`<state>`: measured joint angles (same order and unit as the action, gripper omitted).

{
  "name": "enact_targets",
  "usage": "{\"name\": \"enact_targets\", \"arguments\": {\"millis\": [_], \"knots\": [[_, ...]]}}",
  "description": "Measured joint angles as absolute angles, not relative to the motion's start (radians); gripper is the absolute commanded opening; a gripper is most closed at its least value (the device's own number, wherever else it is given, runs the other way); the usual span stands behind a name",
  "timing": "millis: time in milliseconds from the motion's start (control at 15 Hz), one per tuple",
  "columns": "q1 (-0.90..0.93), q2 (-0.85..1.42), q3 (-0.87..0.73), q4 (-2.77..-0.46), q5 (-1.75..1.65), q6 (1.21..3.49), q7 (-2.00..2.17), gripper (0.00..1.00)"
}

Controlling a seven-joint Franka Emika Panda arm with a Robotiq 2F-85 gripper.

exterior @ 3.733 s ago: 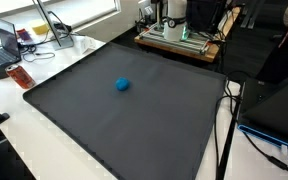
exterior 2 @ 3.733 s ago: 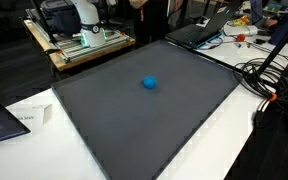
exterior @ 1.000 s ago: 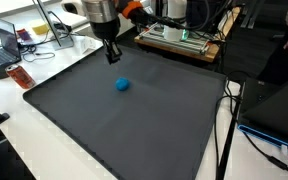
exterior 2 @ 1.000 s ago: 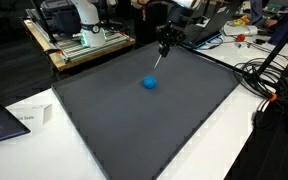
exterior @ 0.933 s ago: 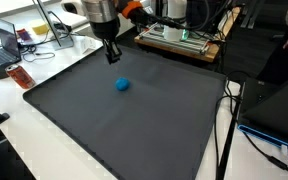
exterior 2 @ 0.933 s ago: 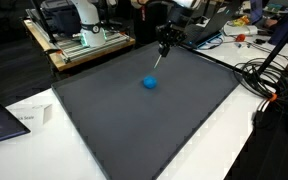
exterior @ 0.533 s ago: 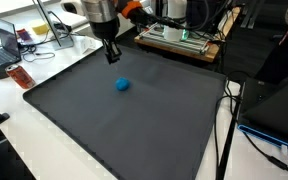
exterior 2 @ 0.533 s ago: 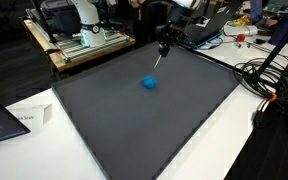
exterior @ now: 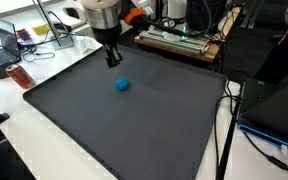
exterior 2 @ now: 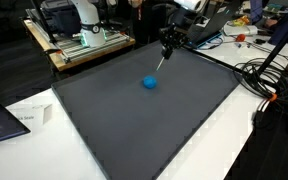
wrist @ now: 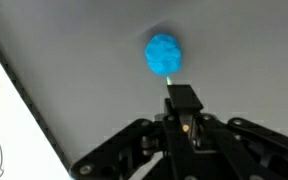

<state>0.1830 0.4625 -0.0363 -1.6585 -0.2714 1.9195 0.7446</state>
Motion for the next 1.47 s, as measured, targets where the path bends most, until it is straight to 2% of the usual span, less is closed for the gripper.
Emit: {"name": "enact_targets", "arguments": {"millis": [600, 1467], "knots": [[0.232, 0.610, -0.084, -1.538, -0.383, 1.892, 0.907, 0.03], [0.362, 0.889, -0.120, -1.266, -0.508, 1.579, 1.024, 0.03]]}}
